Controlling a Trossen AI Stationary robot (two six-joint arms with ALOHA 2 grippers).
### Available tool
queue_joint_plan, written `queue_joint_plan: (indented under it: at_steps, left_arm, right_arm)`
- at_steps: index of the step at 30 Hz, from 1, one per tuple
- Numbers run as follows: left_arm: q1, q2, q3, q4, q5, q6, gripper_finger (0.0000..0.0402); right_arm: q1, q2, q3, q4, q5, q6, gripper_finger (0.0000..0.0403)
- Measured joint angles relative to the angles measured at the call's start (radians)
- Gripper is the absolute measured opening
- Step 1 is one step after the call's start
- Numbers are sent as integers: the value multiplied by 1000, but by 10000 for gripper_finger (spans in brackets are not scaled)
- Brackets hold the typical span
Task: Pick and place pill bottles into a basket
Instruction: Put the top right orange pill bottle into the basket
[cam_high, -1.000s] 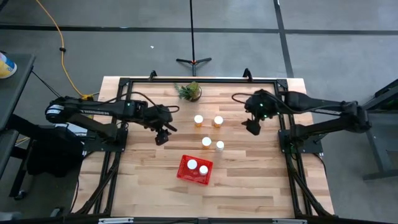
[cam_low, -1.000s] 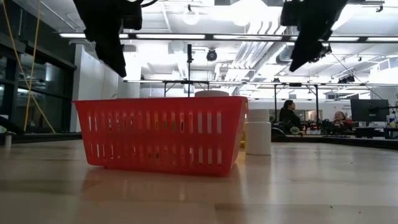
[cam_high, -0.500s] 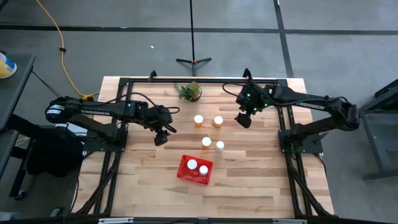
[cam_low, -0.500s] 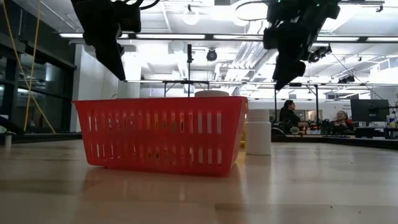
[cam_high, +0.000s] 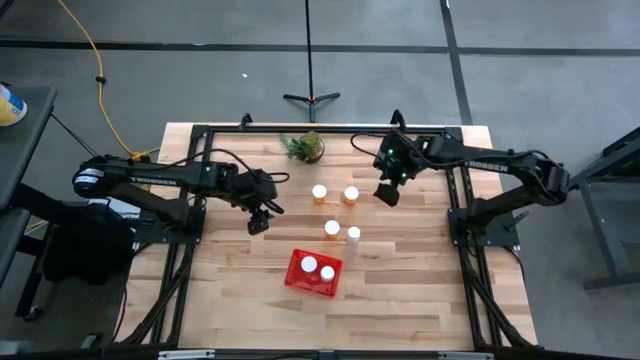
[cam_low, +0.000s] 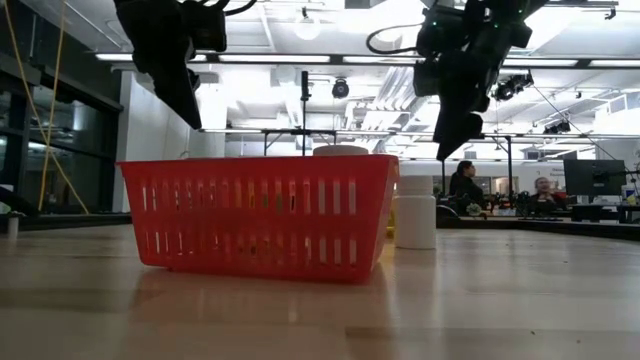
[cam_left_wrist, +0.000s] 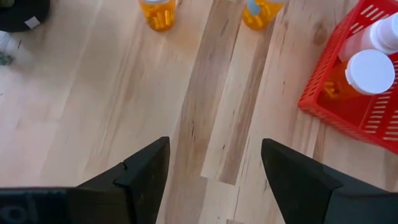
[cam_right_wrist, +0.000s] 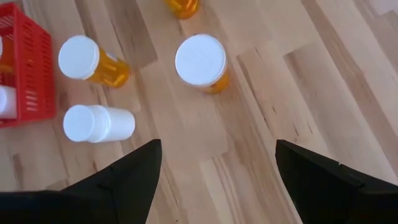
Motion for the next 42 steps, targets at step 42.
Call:
queue_joint_plan:
  at_steps: [42]
  left_arm:
    - [0,0,0,-11,3,23,287]
  right_arm:
    - [96,379,400,-294,216,-21,333]
